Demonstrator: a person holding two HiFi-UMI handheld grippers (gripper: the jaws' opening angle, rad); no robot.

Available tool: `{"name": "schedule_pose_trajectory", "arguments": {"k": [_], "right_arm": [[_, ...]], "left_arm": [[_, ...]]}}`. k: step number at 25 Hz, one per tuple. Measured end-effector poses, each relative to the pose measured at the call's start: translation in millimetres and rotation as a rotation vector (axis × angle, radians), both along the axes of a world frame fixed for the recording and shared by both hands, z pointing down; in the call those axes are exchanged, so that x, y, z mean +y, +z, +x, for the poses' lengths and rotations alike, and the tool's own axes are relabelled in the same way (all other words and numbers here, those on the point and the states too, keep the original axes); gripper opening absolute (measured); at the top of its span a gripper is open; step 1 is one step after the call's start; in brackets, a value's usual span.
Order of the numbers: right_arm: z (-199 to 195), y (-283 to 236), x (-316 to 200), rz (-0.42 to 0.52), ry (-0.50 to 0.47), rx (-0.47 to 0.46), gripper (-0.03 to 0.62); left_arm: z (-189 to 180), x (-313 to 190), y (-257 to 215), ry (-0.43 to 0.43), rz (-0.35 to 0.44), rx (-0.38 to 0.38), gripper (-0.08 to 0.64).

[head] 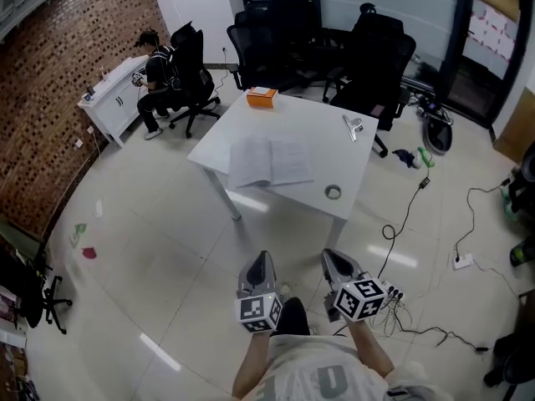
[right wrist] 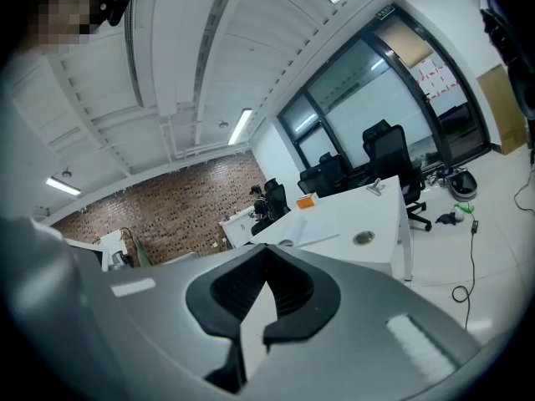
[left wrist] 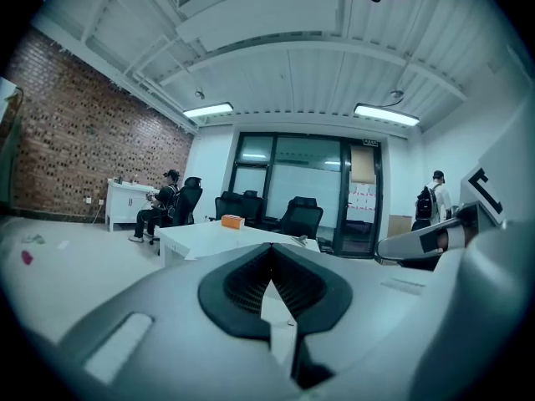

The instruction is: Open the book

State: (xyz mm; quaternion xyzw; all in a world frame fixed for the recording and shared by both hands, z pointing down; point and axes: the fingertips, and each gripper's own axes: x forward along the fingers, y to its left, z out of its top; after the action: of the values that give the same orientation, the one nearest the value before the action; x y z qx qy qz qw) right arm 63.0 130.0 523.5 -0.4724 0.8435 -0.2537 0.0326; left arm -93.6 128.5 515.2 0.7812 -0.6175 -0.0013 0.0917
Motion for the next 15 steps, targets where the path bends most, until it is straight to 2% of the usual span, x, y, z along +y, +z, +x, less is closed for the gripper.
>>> {"name": "schedule_pose_trajectory", "arguments": {"k": [5,15], "right_arm": [[-1,-1,-43,0.011,0.003,0.012,0.003],[-29,-4,-172,-0.001,0.009,0.018,0.003]], "left_arm": [[-5,-42,1,-0.004,0.01,0.011,0.014],[-6,-178,-12,0.093,0.044,0.023,0.014]]}}
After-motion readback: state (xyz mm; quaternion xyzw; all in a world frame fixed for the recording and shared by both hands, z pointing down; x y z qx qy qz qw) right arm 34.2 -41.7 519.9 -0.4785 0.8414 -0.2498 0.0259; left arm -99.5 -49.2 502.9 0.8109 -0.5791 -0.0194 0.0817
